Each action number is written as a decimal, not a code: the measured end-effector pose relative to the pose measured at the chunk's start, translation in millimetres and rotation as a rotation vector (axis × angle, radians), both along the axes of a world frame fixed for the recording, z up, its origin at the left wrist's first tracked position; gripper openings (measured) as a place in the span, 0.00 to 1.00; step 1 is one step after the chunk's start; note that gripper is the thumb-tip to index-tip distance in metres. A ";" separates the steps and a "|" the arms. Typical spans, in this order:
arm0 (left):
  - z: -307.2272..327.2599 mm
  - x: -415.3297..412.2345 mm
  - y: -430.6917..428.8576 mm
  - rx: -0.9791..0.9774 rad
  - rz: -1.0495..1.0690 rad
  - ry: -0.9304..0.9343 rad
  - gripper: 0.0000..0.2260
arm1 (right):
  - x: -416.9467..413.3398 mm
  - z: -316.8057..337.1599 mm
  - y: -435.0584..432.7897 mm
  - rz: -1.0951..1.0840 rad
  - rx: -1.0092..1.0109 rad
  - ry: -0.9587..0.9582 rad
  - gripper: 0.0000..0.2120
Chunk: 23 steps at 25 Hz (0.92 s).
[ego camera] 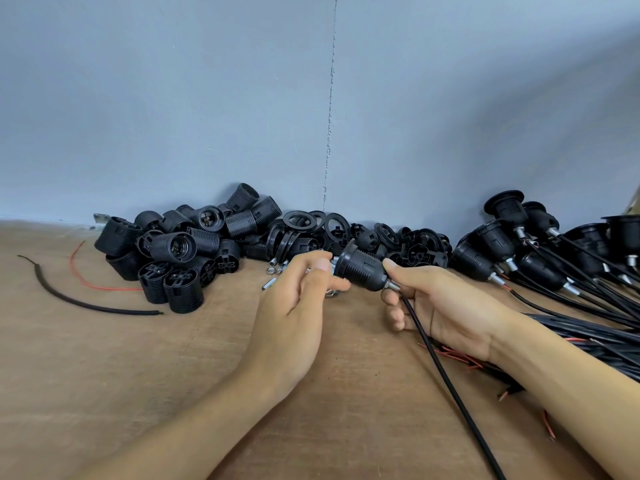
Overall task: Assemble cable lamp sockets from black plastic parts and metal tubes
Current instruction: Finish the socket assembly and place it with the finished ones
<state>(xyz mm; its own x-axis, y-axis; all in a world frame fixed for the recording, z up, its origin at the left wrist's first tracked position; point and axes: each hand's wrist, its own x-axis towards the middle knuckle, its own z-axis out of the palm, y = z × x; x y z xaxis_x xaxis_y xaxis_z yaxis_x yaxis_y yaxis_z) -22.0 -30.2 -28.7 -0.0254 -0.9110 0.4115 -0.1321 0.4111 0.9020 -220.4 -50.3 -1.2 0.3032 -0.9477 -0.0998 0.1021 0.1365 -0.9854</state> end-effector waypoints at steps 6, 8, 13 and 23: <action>-6.4 2.0 -8.3 0.033 -0.010 -0.035 0.25 | -2.1 -0.3 1.2 0.136 -0.011 -0.028 0.12; -6.2 1.4 -8.1 0.029 -0.021 -0.010 0.24 | -3.4 1.0 1.6 0.159 0.009 -0.021 0.13; 0.0 -0.3 -1.6 0.010 -0.059 -0.029 0.17 | -2.3 2.4 5.9 0.222 0.010 0.069 0.13; -1.2 1.0 3.1 -0.080 0.027 -0.095 0.23 | -1.3 7.9 -0.9 -0.172 0.081 -0.112 0.10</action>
<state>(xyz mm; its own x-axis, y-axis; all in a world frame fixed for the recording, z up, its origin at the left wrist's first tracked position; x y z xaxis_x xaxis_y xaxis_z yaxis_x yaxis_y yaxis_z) -21.0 -27.0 -29.9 -0.0439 -0.8763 0.4798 -0.2270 0.4765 0.8494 -221.7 -51.2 6.8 0.1513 -0.9766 -0.1530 0.2391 0.1863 -0.9530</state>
